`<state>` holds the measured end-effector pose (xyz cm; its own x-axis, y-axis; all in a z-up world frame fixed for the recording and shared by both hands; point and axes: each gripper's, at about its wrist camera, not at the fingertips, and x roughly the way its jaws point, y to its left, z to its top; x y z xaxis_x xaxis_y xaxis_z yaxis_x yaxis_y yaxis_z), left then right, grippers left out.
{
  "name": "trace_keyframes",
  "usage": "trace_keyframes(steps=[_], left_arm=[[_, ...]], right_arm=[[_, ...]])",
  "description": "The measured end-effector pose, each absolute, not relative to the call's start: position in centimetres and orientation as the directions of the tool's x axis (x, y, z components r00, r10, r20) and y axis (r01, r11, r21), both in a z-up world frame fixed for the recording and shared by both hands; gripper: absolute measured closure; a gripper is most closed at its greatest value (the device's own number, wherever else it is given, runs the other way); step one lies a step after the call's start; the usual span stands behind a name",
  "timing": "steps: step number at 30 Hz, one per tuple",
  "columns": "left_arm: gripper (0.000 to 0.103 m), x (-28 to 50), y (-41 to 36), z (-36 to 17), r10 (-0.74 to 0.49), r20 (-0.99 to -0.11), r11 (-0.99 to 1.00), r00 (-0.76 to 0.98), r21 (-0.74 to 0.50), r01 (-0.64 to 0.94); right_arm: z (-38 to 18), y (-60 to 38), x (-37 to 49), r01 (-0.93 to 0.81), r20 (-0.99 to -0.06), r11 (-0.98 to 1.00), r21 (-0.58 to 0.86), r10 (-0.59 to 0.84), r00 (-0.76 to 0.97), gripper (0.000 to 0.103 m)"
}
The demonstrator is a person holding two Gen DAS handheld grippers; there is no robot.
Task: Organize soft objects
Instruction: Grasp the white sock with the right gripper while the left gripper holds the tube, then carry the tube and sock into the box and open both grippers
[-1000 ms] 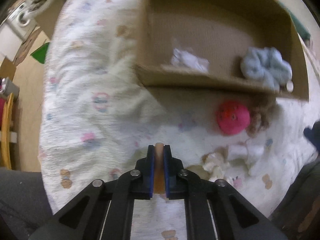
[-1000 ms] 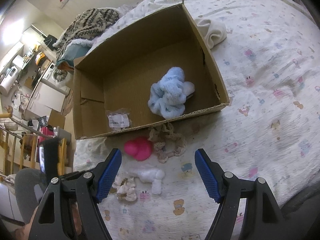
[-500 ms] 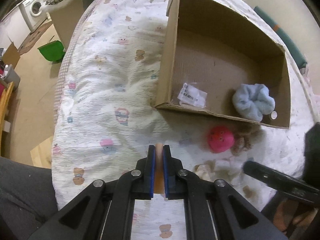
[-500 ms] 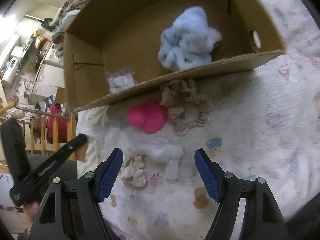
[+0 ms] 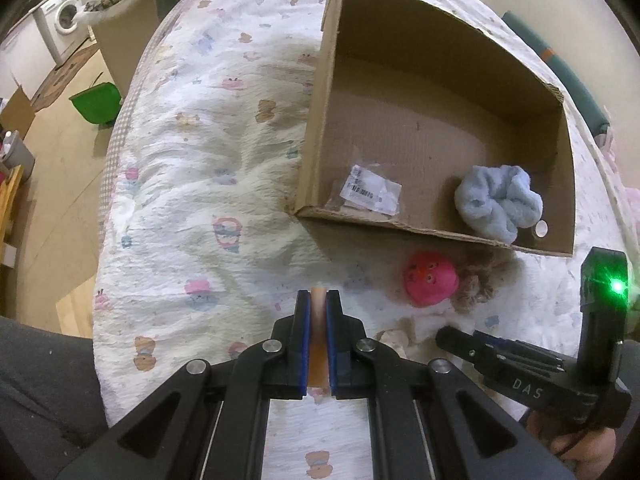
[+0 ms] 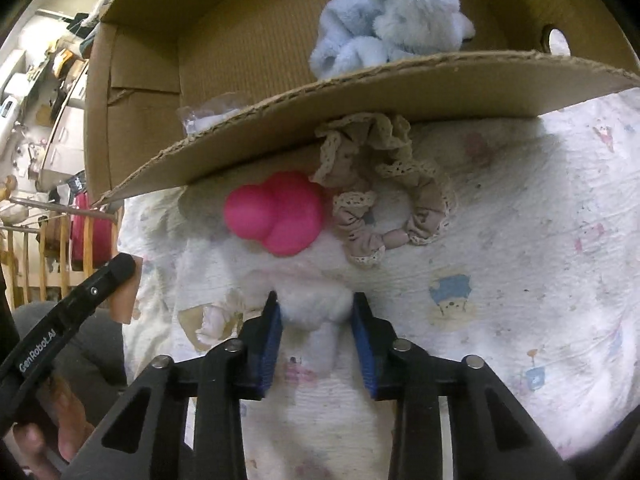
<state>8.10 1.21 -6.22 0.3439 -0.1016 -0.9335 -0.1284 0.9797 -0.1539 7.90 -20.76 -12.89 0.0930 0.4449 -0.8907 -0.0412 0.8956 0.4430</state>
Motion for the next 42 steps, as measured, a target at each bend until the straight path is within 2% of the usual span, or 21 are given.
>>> trace_keyframes(steps=[25, 42], left_arm=[[0.096, 6.9, 1.7, -4.7, -0.041, -0.91, 0.986, 0.413, -0.104, -0.132], [0.096, 8.4, 0.9, 2.5, -0.074, -0.832, 0.99, 0.549, -0.128, -0.061]], right_arm=[[-5.6, -25.2, 4.8, -0.081, -0.841, 0.894, 0.441, 0.443, 0.311, 0.07], [2.1, -27.3, 5.9, -0.201, -0.721, 0.863, 0.463, 0.499, 0.48, 0.07]])
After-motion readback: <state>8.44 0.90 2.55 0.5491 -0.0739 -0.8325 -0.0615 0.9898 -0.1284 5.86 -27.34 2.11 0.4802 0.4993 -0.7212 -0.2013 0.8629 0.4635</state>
